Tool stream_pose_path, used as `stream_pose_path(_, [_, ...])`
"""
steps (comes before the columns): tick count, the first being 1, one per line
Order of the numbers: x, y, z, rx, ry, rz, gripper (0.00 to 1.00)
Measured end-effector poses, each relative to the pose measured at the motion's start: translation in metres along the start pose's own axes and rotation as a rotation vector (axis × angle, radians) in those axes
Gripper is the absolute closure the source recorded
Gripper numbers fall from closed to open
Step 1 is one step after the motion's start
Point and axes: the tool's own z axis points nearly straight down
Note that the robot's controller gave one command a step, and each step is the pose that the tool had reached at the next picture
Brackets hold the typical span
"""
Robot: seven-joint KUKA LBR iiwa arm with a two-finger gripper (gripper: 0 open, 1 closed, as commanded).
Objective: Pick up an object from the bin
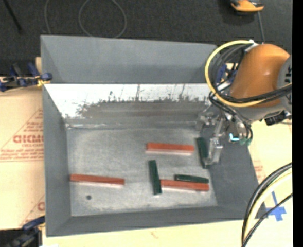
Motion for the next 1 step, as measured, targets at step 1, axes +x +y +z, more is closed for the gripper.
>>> stream_pose_path(1, [-0.0324,0.0191,0.1090,0.000,-0.004,-0.034,0.00])
